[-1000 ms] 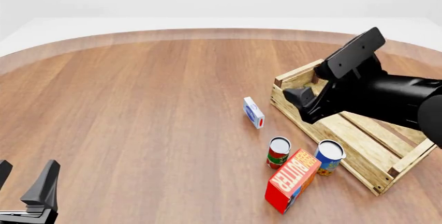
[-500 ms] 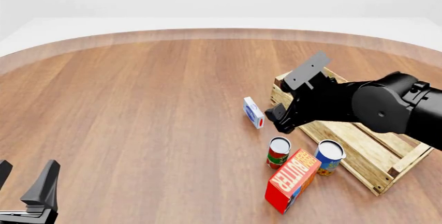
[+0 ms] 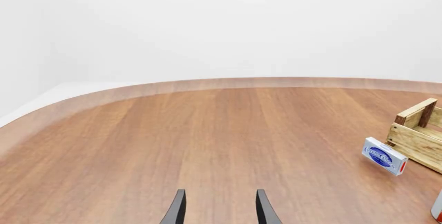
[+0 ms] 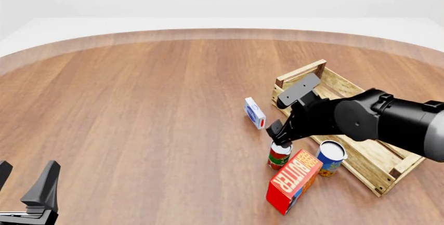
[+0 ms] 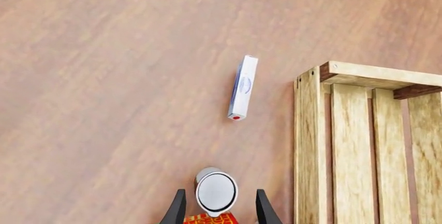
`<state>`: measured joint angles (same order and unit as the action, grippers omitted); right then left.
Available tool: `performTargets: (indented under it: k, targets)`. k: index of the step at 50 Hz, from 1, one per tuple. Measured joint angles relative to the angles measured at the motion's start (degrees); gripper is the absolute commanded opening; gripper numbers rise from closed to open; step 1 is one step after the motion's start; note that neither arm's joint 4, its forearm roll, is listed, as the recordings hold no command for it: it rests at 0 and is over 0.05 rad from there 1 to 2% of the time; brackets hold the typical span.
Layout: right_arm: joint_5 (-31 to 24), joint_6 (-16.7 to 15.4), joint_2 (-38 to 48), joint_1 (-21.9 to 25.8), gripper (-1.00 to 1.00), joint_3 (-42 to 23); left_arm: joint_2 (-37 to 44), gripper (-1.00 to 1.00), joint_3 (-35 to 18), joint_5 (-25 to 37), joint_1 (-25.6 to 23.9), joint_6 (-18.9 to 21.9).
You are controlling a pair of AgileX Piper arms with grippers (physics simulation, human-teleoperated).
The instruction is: Pick up the tomato sauce, and put it in the wooden tray.
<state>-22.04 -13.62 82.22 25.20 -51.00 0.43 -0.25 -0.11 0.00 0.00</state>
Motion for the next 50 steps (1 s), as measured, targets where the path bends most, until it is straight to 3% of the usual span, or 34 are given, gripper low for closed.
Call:
performTargets:
  k: [50]
  targets:
    - [8.0, 2.7, 10.0, -1.7, 1.00, 3.1, 0.0, 1.00, 0.0, 0.0, 0.0, 0.0]
